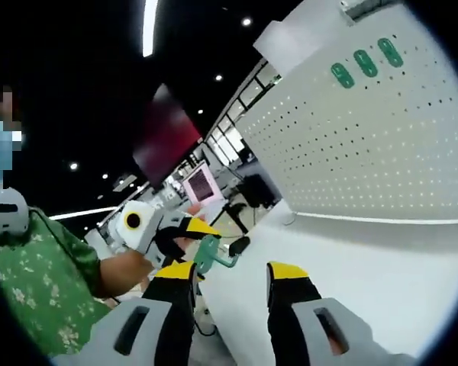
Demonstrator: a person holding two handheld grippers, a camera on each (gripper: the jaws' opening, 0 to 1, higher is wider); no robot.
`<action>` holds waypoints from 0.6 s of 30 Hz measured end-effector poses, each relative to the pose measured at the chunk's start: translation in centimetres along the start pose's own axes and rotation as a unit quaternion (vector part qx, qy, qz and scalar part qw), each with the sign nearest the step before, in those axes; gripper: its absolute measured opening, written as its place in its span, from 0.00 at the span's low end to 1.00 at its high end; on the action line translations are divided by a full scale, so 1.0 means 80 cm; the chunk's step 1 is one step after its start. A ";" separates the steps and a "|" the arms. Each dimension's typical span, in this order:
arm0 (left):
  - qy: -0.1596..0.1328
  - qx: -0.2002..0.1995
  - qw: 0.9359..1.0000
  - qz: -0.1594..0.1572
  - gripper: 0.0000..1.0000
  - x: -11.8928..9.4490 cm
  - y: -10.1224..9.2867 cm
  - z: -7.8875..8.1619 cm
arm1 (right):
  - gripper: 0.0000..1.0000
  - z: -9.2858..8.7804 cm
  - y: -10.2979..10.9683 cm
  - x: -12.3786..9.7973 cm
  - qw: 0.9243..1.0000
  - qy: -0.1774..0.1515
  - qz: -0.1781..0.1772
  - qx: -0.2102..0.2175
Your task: Insert the hook assembly into the mounting plate slot until the hook locks in place.
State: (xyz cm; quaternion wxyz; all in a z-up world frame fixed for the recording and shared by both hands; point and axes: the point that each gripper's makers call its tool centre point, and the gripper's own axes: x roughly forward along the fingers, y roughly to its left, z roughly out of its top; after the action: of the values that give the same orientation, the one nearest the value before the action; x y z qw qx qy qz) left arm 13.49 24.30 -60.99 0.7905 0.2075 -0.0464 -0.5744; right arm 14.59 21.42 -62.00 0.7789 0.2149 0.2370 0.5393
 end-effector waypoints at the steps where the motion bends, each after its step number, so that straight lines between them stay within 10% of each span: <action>1: -0.005 0.004 1.000 -0.003 0.29 0.000 -0.002 0.005 | 0.32 -0.002 0.005 0.000 1.000 0.004 0.010 0.009; 18: -0.053 0.025 0.998 -0.038 0.29 0.002 -0.024 0.050 | 0.14 0.003 0.057 -0.005 0.985 0.013 0.137 0.105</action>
State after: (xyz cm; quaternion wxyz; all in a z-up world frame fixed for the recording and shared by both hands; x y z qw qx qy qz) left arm 10.59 22.56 -58.11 0.7592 0.1980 -0.0943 -0.6128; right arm 11.25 22.47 -59.09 0.6673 0.3195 0.2708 0.6159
